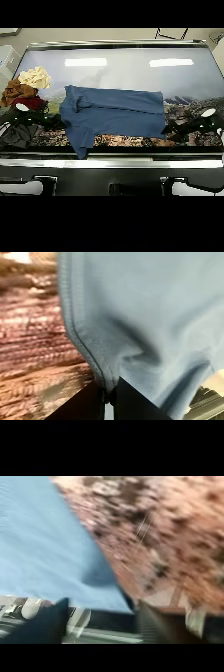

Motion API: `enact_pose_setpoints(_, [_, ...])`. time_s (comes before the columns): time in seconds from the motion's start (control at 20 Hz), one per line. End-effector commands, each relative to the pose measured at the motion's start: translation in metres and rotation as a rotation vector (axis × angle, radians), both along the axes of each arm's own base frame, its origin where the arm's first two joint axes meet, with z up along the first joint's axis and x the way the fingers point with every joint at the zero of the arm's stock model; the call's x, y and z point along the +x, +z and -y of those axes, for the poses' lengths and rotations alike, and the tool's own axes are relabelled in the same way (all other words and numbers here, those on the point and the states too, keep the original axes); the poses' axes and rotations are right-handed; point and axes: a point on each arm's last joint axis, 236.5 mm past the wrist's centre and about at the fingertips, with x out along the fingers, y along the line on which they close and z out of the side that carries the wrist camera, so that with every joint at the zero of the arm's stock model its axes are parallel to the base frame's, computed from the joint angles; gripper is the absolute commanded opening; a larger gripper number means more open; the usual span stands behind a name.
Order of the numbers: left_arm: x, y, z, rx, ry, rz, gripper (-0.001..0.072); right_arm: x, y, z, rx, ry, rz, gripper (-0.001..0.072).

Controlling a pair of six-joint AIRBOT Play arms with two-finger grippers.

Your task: Fold the clothes and pants, and hang the long-sleeved shirts on hangers.

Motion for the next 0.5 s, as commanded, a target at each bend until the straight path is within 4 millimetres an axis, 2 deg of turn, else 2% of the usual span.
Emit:
enact_pose_setpoints(0.0, [0.002,0.009,0.000,0.002,0.001,0.024,0.0024,0.014,-0.008,-0.027,-0.008,0.037,0.044,0.0299])
enact_pose_setpoints(0.05, [0.004,0.014,0.000,0.004,-0.001,0.039,0.0024,0.015,-0.006,-0.033,-0.006,0.060,0.048,0.0034])
enact_pose_setpoints(0.1, [0.010,0.024,-0.002,0.009,-0.006,0.069,0.0023,0.019,0.000,-0.037,0.000,0.077,0.056,0.0032])
enact_pose_setpoints(0.15, [0.022,0.043,-0.004,0.022,-0.016,0.132,0.0022,0.027,0.014,-0.036,0.009,0.107,0.091,0.0032])
enact_pose_setpoints(0.2, [0.039,0.070,-0.008,0.042,-0.021,0.216,0.0022,0.041,0.035,-0.033,-0.001,0.137,0.143,0.0031])
enact_pose_setpoints(0.25, [0.062,0.110,-0.014,0.074,-0.024,0.342,0.0021,0.063,0.067,-0.026,-0.030,0.170,0.241,0.0031])
enact_pose_setpoints(0.3, [0.082,0.161,-0.019,0.111,-0.025,0.484,0.0021,0.093,0.110,-0.016,-0.089,0.183,0.377,0.0031])
enact_pose_setpoints(0.35, [0.099,0.228,-0.023,0.157,-0.025,0.658,0.0022,0.122,0.164,-0.005,-0.163,0.192,0.540,0.0032])
enact_pose_setpoints(0.4, [0.107,0.300,-0.025,0.204,-0.021,0.837,0.0022,0.148,0.236,0.006,-0.261,0.189,0.741,0.0032])
enact_pose_setpoints(0.45, [0.104,0.383,-0.026,0.259,-0.009,1.042,0.0022,0.161,0.309,0.016,-0.364,0.174,0.933,0.0032])
